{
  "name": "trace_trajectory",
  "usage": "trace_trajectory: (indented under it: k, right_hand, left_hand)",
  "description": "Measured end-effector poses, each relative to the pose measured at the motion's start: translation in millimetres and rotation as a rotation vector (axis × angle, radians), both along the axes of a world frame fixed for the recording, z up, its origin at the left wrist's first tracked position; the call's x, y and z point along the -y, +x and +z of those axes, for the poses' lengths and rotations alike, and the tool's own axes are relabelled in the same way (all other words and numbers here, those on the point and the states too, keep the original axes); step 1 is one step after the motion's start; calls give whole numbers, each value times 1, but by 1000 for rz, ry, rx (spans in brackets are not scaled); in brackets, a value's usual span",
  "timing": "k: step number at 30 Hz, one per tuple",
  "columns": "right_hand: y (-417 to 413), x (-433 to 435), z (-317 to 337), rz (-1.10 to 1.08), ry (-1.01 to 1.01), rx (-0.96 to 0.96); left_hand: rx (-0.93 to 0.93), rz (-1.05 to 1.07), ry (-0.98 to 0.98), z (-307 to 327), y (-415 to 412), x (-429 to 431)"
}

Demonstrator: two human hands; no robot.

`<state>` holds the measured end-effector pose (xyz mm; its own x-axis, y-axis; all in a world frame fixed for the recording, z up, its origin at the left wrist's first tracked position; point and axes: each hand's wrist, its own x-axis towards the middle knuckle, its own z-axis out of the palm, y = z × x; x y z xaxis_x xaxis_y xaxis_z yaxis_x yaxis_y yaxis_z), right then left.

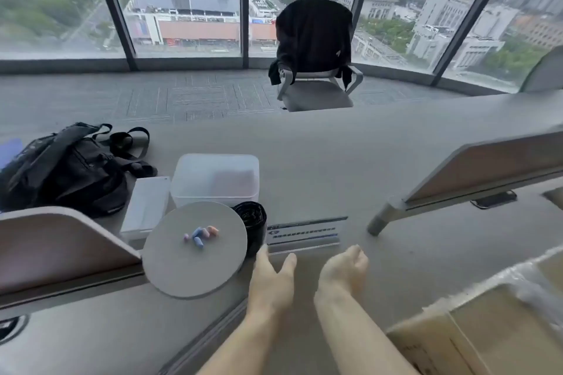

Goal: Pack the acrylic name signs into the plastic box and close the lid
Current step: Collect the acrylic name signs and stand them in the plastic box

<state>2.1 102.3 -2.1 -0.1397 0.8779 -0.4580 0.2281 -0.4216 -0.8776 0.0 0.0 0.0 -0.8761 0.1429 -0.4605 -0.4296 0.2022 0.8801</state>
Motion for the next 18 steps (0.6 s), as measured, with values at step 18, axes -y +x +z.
trace_trajectory:
  k: [18]
  right_hand:
    - [-75,-67,-102,51,179,-128]
  left_hand:
    - [-197,4,51,-92,-26,-36]
